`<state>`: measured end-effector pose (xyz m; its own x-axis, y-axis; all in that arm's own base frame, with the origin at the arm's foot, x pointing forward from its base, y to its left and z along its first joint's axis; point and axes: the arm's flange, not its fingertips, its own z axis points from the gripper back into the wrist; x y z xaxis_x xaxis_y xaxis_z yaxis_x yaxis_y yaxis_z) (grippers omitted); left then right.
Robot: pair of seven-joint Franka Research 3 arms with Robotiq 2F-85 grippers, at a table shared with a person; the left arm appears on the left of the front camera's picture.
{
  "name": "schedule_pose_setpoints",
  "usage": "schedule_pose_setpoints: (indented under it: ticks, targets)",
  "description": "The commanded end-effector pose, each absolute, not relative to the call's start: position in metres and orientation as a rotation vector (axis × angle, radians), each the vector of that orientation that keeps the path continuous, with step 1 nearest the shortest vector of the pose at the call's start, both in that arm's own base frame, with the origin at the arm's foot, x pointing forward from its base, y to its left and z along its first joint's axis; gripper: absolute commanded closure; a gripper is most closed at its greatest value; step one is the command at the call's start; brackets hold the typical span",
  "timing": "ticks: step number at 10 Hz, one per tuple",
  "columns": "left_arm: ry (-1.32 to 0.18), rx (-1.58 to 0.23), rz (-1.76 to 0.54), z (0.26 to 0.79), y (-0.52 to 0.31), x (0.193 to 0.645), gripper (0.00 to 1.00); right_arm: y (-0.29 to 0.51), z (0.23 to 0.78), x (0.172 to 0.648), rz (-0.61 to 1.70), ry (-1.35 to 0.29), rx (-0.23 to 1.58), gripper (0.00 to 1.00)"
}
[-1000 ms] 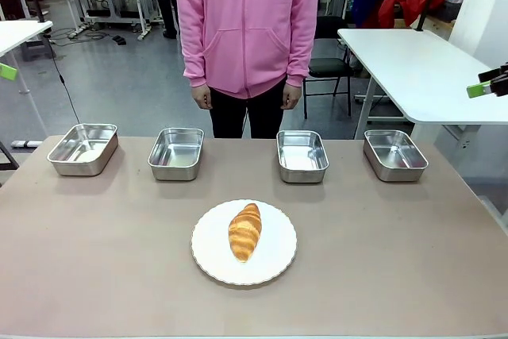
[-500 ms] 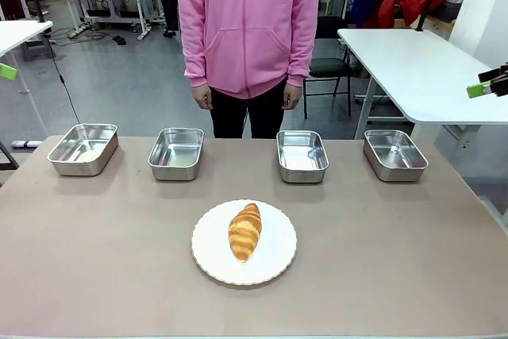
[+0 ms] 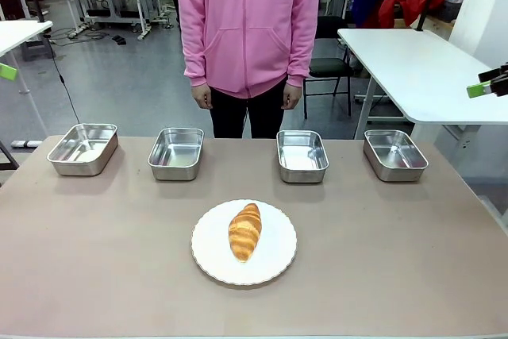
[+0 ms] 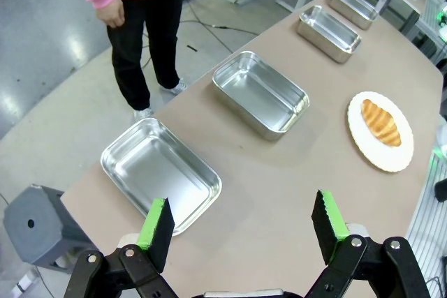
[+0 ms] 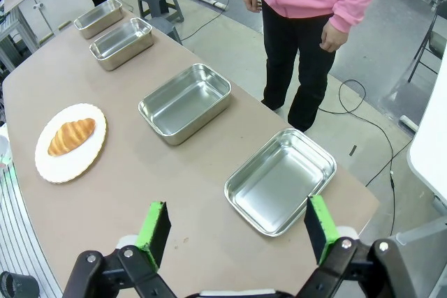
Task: Place the bread in the container.
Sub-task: Place the Butter Roll into the Airtight Container indicated by the human.
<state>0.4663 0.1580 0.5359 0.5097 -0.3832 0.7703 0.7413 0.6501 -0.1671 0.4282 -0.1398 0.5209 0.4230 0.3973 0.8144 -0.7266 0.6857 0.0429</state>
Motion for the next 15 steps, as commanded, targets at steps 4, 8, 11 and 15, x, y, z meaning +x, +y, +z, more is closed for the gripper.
schedule_pose_setpoints:
  ticks: [4, 8, 11, 15]
  targets:
    - [-0.774, -0.523, -0.726, 0.5360, 0.1587, 0.4659, 0.00, -0.1391, 0.5212, 0.4294, 0.729, -0.895, 0.428, 0.00]
    - [-0.774, -0.523, -0.726, 0.5360, 0.1587, 0.4659, 0.00, -0.1391, 0.5212, 0.4294, 0.729, -0.895, 0.428, 0.00]
    - [-0.774, -0.523, -0.726, 0.5360, 0.1587, 0.4659, 0.00, -0.1391, 0.5212, 0.4294, 0.729, -0.895, 0.428, 0.00]
    - [-0.774, -0.523, -0.726, 0.5360, 0.1587, 0.4659, 0.00, -0.1391, 0.5212, 0.4294, 0.729, -0.895, 0.428, 0.00]
